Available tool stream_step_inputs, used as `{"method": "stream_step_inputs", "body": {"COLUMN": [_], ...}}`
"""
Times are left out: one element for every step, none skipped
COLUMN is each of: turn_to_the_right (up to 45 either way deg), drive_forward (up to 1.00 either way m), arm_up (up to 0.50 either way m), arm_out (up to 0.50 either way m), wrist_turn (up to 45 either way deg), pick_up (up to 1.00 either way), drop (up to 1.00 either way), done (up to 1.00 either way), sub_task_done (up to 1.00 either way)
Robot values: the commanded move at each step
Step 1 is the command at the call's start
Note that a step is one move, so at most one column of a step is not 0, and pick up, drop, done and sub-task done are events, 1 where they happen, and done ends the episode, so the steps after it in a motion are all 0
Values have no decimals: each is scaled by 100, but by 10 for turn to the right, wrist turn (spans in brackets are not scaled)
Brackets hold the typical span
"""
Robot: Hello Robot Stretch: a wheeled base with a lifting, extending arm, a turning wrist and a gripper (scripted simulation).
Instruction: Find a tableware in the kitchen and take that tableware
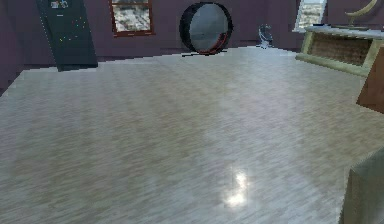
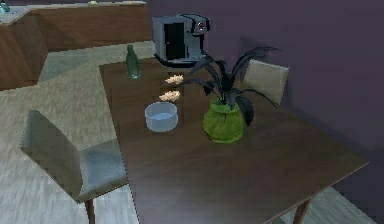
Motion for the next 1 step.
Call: {"method": "stream_step_inputs", "body": {"turn_to_the_right": [0], "drive_forward": [0], "arm_up": [50], "arm_out": [0], "wrist_turn": [0], "pick_up": [0], "drop": [0], "done": [0], "sub_task_done": [0]}}
